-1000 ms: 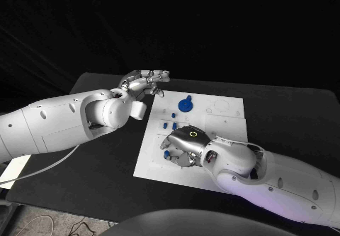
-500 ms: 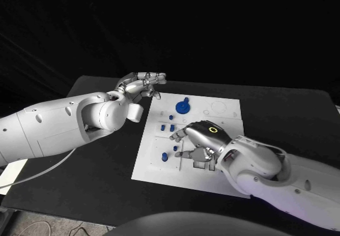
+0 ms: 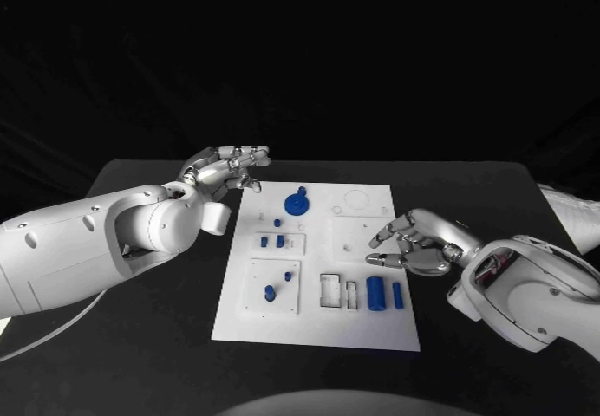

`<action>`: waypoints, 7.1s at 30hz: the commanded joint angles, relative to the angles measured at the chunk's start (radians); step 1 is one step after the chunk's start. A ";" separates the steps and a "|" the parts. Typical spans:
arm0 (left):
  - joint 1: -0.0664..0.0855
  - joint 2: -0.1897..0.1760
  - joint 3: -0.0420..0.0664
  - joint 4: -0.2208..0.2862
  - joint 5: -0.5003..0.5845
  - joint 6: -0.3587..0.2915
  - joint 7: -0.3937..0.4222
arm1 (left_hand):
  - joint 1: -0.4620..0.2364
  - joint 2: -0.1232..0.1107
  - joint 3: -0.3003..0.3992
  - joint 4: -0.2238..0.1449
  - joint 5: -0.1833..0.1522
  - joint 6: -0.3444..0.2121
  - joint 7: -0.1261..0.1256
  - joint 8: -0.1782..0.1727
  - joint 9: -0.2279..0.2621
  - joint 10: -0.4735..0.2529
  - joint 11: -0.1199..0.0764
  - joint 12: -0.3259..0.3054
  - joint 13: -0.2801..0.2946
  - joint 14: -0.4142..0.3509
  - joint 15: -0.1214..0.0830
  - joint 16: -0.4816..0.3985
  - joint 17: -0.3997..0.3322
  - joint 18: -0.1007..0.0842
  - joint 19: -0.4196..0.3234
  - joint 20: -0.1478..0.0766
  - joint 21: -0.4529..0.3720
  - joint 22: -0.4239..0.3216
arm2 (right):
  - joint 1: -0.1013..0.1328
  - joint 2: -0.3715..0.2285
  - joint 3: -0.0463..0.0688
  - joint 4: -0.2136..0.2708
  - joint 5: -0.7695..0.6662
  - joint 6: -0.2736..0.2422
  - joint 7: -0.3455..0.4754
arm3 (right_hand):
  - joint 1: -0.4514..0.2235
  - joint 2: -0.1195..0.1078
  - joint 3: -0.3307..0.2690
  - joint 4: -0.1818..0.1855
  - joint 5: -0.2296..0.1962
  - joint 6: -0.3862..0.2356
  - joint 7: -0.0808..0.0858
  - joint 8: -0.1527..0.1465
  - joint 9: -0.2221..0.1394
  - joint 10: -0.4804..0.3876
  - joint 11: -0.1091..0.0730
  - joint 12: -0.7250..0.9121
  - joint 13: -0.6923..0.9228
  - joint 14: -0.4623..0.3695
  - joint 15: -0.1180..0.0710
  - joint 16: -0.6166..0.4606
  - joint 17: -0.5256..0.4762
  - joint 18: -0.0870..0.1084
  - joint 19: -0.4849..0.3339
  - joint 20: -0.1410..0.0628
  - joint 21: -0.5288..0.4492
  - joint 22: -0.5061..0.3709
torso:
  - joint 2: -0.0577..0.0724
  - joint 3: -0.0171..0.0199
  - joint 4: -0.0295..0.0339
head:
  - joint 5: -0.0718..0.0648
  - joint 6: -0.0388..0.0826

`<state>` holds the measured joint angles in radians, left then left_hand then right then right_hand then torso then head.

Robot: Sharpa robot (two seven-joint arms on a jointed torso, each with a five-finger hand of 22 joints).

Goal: Assemble the parts on the task board

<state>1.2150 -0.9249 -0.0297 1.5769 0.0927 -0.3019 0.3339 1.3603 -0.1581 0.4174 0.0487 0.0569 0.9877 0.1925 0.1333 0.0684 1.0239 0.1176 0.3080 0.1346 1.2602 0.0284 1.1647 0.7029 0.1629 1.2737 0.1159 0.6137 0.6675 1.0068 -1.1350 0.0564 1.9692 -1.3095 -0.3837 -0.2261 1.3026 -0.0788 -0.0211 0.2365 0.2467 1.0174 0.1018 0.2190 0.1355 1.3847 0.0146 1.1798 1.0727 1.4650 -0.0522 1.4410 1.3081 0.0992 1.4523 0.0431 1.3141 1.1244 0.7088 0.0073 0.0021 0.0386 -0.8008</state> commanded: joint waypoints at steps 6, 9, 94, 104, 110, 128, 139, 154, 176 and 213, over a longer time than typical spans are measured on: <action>-0.006 0.001 -0.005 0.002 0.002 0.013 0.006 | 0.003 0.005 -0.005 -0.002 0.004 -0.009 0.000 0.005 0.000 -0.010 0.000 0.008 0.002 -0.005 -0.001 0.006 0.000 0.019 0.000 0.006 -0.004 -0.001 | -0.021 -0.038 -0.013 0.038 -0.102 0.093 -0.241 | -0.039 0.022 -0.065 0.043 0.032 -0.017 -0.006 0.059 0.036 0.035 0.000 0.146 0.194 0.075 -0.009 0.029 0.082 -0.021 0.007 -0.004 0.025 0.037 | -0.013 -0.0007 -0.0284 | -0.035 0.008; -0.008 0.002 -0.005 0.002 0.002 0.015 0.006 | 0.003 0.005 -0.005 -0.002 0.004 -0.009 0.000 0.005 0.000 -0.010 0.000 0.008 0.002 -0.005 -0.001 0.006 0.000 0.019 0.000 0.006 -0.004 -0.001 | -0.028 -0.038 -0.015 0.043 -0.142 0.099 -0.289 | -0.048 0.023 -0.081 0.049 0.052 -0.020 -0.007 0.071 0.044 0.037 -0.002 0.152 0.206 0.076 -0.009 0.034 0.089 -0.022 0.008 -0.004 0.029 0.043 | -0.014 -0.0008 -0.0280 | -0.038 0.007; -0.013 -0.013 -0.006 0.006 0.002 0.021 0.002 | 0.002 0.006 -0.006 -0.002 0.004 -0.009 0.000 0.007 0.000 -0.011 0.000 0.013 0.002 -0.005 -0.001 0.007 -0.002 0.019 0.000 0.006 -0.004 -0.002 | -0.102 0.160 0.005 0.010 -0.070 0.032 -0.370 | -0.026 0.132 -0.096 0.053 0.146 0.014 -0.045 0.186 0.172 0.080 -0.034 0.195 0.312 0.088 -0.034 0.082 0.172 -0.038 0.027 -0.025 0.088 0.140 | -0.015 -0.0164 0.0009 | -0.042 -0.017; -0.012 -0.011 -0.006 0.009 0.002 0.021 0.001 | 0.001 0.007 -0.007 -0.002 0.004 -0.010 0.000 0.009 0.000 -0.013 0.000 0.016 0.003 -0.006 -0.001 0.007 -0.004 0.019 0.000 0.007 -0.005 -0.002 | -0.101 0.214 0.004 -0.030 -0.005 0.096 -0.384 | -0.098 0.155 -0.108 0.054 0.139 0.024 -0.051 0.197 0.192 0.069 -0.039 0.154 0.280 0.088 -0.038 0.080 0.169 -0.037 0.027 -0.029 0.088 0.140 | -0.014 -0.0161 0.0029 | -0.039 -0.019; -0.012 -0.011 -0.006 0.010 0.002 0.020 0.001 | 0.001 0.007 -0.007 -0.002 0.004 -0.010 0.000 0.009 0.000 -0.013 0.000 0.016 0.003 -0.006 -0.001 0.007 -0.004 0.019 0.000 0.007 -0.005 -0.002 | -0.101 0.236 0.004 -0.050 -0.017 0.103 -0.389 | -0.106 0.161 -0.107 0.051 0.143 0.045 -0.061 0.213 0.205 0.079 -0.047 0.169 0.296 0.087 -0.044 0.078 0.166 -0.037 0.026 -0.033 0.086 0.138 | -0.014 -0.0145 0.0029 | -0.035 -0.021; -0.012 -0.013 -0.006 0.011 0.002 0.019 0.000 | 0.001 0.007 -0.007 -0.002 0.004 -0.010 0.000 0.009 0.000 -0.013 0.000 0.016 0.003 -0.006 -0.001 0.007 -0.004 0.019 0.000 0.007 -0.005 -0.002 | -0.101 0.263 0.004 -0.075 -0.090 0.089 -0.388 | -0.282 0.120 -0.240 0.056 -0.168 0.009 -0.053 0.213 0.241 0.052 -0.040 0.103 0.259 0.083 -0.039 0.067 0.152 -0.030 0.012 -0.031 0.060 0.103 | -0.014 -0.0144 0.0029 | -0.032 -0.024; -0.012 -0.014 -0.006 0.011 0.002 0.020 0.000 | 0.001 0.006 -0.007 -0.002 0.004 -0.011 0.001 0.009 0.000 -0.015 0.000 0.017 0.003 -0.007 -0.001 0.006 -0.007 0.019 0.000 0.007 -0.005 -0.002 | -0.102 0.252 0.004 -0.062 -0.116 0.078 -0.382 | -0.262 0.114 -0.240 0.048 -0.166 0.006 -0.052 0.214 0.251 0.049 -0.038 0.090 0.255 0.083 -0.038 0.065 0.150 -0.030 0.011 -0.029 0.057 0.100 | -0.013 -0.0127 0.0042 | -0.035 -0.025; -0.012 -0.016 -0.006 0.009 0.002 0.023 -0.001 | 0.001 0.006 -0.007 -0.002 0.004 -0.011 0.001 0.009 0.000 -0.015 0.000 0.017 0.003 -0.007 -0.001 0.006 -0.007 0.019 0.000 0.007 -0.005 -0.002 | -0.106 0.227 0.004 -0.023 -0.116 0.071 -0.366 | -0.107 0.102 -0.215 -0.016 -0.148 0.016 -0.058 0.227 0.271 0.064 -0.044 0.108 0.276 0.086 -0.042 0.071 0.163 -0.034 0.020 -0.032 0.069 0.122 | -0.013 -0.0141 0.0047 | -0.034 -0.030; -0.012 -0.016 -0.006 0.009 0.002 0.021 -0.003 | 0.001 0.006 -0.007 -0.002 0.004 -0.011 0.001 0.009 0.000 -0.015 0.000 0.017 0.003 -0.007 -0.001 0.006 -0.007 0.019 0.000 0.007 -0.005 -0.002 | -0.108 0.251 0.004 -0.053 -0.115 0.136 -0.359 | 0.053 0.197 -0.114 -0.105 -0.193 0.035 -0.076 0.229 0.283 0.088 -0.061 0.141 0.310 0.090 -0.056 0.085 0.187 -0.041 0.031 -0.045 0.090 0.160 | -0.013 -0.0148 0.0069 | -0.032 -0.038; -0.012 -0.023 -0.006 0.012 0.002 0.021 -0.003 | 0.001 0.007 -0.008 -0.002 0.004 -0.014 0.001 0.011 0.000 -0.020 0.001 0.021 0.003 -0.010 0.000 0.005 -0.011 0.019 0.000 0.007 -0.006 -0.003 | -0.075 -0.023 0.002 0.027 -0.171 0.052 -0.261 | -0.015 0.149 -0.153 -0.072 -0.016 -0.006 -0.028 0.105 0.233 0.059 -0.020 0.075 0.279 0.087 -0.022 0.073 0.172 -0.034 0.016 -0.015 0.067 0.127 | -0.017 -0.0116 -0.0064 | -0.065 -0.022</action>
<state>1.2020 -0.9485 -0.0365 1.5859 0.0928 -0.2976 0.3240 1.3603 -0.1580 0.4147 0.0460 0.0569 0.9806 0.1927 0.1411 0.0684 1.0096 0.1176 0.3284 0.1357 1.2602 0.0284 1.1647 0.6927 0.1629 1.2737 0.1158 0.6137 0.6652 0.9329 -1.1576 0.0592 1.9930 -1.4052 -0.3744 -0.4719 1.2780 0.0675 -0.1679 0.1638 0.2306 1.0062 0.0733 0.3286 0.3696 1.4435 -0.0086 1.2601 1.4828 1.4664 -0.0818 1.5143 1.3079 0.0689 1.4642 0.0202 1.3826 1.2501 0.6920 -0.0064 0.0004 -0.0242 -0.8235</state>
